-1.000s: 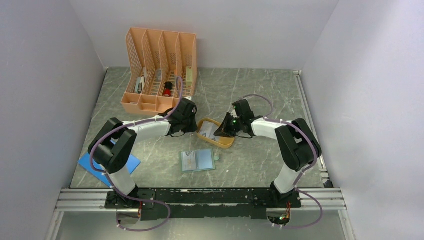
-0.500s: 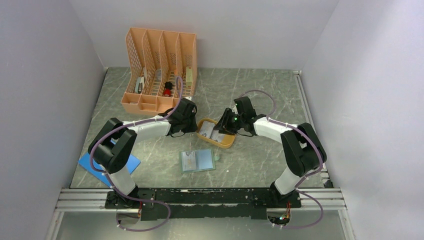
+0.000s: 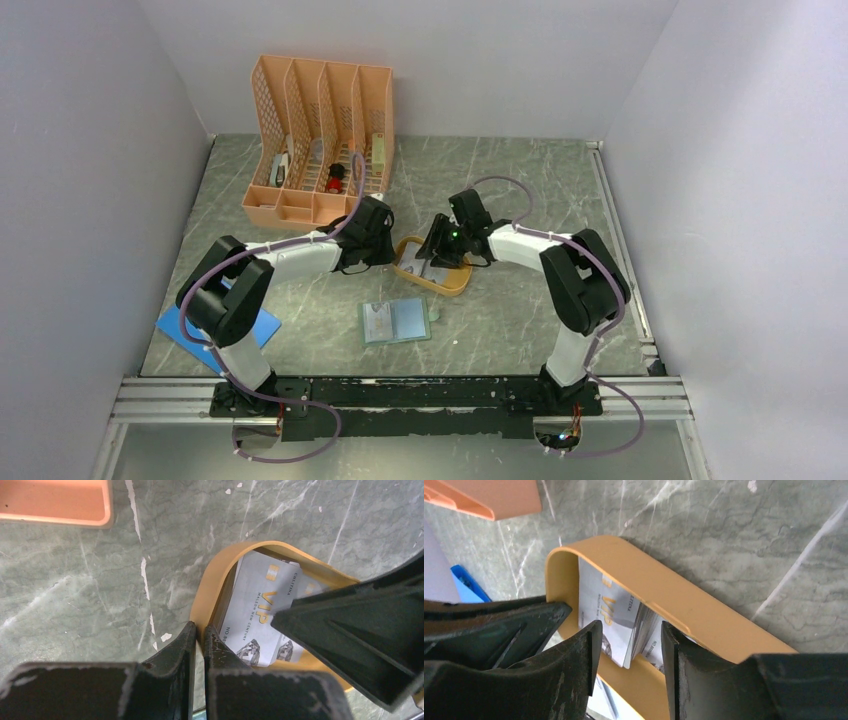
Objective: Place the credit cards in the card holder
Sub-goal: Pick up the credit card from the storage box.
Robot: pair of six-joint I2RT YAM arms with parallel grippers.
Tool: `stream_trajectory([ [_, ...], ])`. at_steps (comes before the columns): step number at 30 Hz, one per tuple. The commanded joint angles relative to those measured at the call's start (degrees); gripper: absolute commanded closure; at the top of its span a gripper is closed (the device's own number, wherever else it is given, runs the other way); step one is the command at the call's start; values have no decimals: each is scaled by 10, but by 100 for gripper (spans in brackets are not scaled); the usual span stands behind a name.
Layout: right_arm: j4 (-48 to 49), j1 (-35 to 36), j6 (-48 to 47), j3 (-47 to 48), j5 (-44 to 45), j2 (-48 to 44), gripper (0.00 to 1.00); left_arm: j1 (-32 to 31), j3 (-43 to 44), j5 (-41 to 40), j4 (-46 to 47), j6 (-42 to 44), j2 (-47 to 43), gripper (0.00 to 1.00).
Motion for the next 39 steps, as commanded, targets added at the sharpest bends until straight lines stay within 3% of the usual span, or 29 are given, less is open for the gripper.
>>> stream_trajectory([
  [1, -50, 3, -3, 34, 53, 34, 50, 0, -10, 26, -23, -5, -2, 95],
  [17, -53, -16, -23, -25, 64, 7, 77, 2, -6, 9, -34, -1, 3, 95],
  [21, -43, -21, -21, -32, 52, -2, 78, 2, -7, 12, -33, -3, 2, 95],
  [27, -10, -24, -2, -40, 16, -15, 70, 2, -7, 16, -30, -4, 4, 95],
  [33, -7, -34, 4, -51, 11, -24, 87, 2, -7, 14, -33, -2, 1, 95],
  [39, -6, -40, 8, -60, 2, -54, 95, 2, -6, 16, -31, -3, 3, 95],
])
